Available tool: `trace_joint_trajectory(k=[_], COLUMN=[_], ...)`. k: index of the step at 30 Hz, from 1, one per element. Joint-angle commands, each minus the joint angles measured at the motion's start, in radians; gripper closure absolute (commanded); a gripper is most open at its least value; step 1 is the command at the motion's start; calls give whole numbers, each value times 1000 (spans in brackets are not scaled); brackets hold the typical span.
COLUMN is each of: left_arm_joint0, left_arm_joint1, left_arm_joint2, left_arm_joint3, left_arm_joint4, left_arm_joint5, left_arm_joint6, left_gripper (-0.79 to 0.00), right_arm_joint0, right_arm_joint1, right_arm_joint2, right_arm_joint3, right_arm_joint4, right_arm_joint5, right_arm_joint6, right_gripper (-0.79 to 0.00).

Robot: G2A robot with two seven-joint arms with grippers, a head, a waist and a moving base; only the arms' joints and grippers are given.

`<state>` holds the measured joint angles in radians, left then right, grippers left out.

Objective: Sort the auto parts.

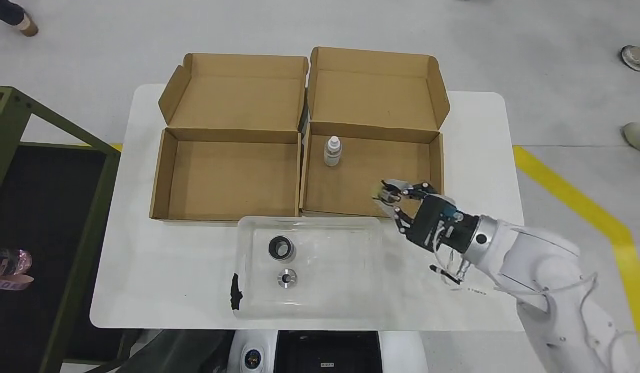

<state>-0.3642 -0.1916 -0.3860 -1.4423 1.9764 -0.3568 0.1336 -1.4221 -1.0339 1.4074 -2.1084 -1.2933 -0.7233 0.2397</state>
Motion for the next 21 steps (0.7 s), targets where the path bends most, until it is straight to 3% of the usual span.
trace_joint_trajectory(k=[1,21], left_arm_joint0=[0,0], left_arm_joint1=[0,0], left_arm_joint2=[0,0], left_arm_joint3=[0,0], left_arm_joint4=[0,0], left_arm_joint5=[0,0], left_arm_joint6=[0,0], left_gripper=[-785,-785], right_arm_joint0=[46,473], right_arm_joint1=[-2,-58], right_arm_joint2=[-27,-351], right_arm_joint3=[18,333], right_arm_joint4=[18,139], right_arm_joint5=[2,55], right_arm_joint6=[47,387], right_gripper=[0,0])
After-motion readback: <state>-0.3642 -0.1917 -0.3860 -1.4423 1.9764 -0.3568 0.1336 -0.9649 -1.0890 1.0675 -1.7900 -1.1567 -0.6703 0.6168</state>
